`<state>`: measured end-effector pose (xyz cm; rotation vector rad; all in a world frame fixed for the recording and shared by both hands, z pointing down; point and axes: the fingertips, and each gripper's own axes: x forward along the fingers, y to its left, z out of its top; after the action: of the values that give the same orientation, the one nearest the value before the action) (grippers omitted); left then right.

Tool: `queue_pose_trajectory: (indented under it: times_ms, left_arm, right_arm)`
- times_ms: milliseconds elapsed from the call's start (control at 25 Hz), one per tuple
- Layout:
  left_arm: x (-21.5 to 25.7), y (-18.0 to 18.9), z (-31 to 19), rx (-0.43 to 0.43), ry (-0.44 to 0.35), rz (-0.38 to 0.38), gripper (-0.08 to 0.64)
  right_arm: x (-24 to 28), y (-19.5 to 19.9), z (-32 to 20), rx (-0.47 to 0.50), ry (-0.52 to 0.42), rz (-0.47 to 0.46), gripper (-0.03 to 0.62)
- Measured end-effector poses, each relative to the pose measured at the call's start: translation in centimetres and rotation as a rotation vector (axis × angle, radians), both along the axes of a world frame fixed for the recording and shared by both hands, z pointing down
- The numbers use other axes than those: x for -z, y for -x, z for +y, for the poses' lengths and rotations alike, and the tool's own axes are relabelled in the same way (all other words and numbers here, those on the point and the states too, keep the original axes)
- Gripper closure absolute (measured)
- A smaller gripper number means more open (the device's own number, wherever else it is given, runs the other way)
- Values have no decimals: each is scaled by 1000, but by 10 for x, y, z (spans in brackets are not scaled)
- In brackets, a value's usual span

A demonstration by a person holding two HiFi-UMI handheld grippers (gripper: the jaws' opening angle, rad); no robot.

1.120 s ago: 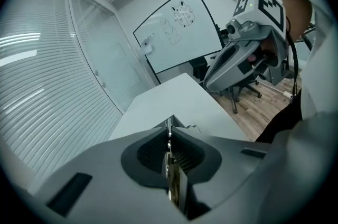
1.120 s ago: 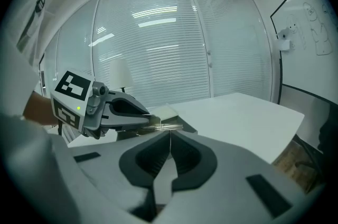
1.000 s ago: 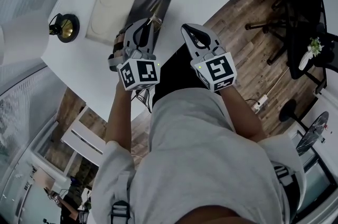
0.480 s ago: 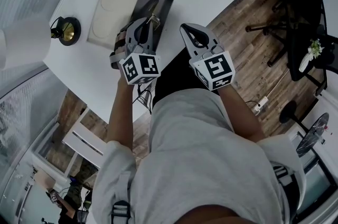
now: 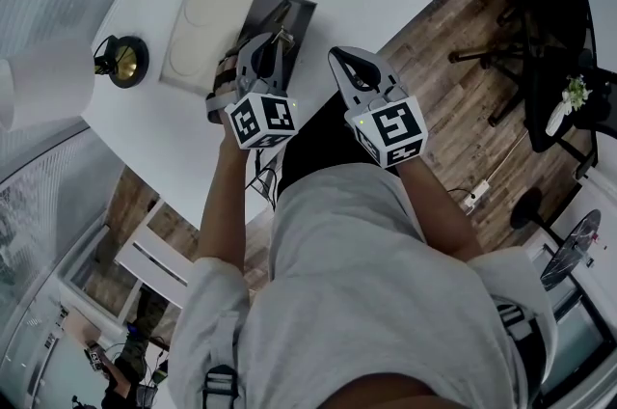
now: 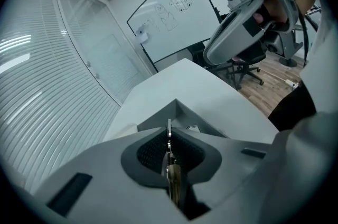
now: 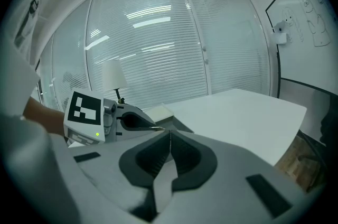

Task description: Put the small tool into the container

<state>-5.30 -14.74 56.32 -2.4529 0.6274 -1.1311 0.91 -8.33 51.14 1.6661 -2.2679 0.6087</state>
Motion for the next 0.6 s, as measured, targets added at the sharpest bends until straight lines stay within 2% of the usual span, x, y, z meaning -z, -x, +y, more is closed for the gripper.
queue_pose_trajectory:
  times_ms: [160, 600]
  left_arm:
    - [-1, 1, -2, 6, 4, 2, 522]
    - [-8, 4, -2, 29, -4, -62, 522]
  right_arm:
    - [-1, -4, 1, -5, 7, -1, 566]
    - [2, -4, 1, -1, -2, 0, 566]
